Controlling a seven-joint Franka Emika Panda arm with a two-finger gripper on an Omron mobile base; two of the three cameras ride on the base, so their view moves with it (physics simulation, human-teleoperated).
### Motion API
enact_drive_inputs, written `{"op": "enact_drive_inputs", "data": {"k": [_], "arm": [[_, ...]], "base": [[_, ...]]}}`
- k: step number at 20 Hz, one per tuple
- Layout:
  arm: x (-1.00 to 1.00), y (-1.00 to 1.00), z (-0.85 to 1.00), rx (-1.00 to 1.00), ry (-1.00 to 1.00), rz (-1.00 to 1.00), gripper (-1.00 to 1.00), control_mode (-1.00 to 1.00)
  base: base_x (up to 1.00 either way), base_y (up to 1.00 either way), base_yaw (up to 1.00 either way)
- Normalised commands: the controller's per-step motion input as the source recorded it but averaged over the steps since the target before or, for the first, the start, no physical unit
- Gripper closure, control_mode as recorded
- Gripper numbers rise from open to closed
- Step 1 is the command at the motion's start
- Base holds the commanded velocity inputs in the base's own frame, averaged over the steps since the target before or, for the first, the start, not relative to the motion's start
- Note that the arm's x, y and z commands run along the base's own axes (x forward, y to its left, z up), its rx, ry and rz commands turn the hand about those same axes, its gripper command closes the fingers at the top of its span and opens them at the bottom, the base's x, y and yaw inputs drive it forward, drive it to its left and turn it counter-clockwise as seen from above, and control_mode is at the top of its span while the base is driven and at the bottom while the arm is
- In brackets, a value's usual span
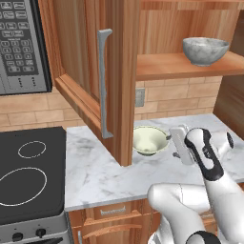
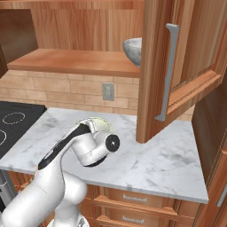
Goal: Open the cabinet. Pick the bowls from the counter and place them in the cabinet. Then close the cabinet.
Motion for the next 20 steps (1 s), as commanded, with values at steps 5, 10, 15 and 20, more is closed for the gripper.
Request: {"op": "enact_drive_inputs", "data": {"k": [5, 10, 15, 20], "arm": [[0.42, 0.00, -0.36, 0.14, 0.00, 0.00, -1.00, -1.00], [0.35, 0.00, -0.36, 0.11, 0.00, 0.00, -1.00, -1.00], [0.35, 0.04, -0.34, 0.06, -0.04, 0.00, -1.00, -1.00], [0.28, 0.08, -0.23, 0.00, -0.23, 0.00, -1.00, -1.00]], "base": [[0.00, 0.00, 0.00], [0.00, 0.00, 0.00], [0.00, 0.00, 0.00], [0.00, 0.00, 0.00]]}}
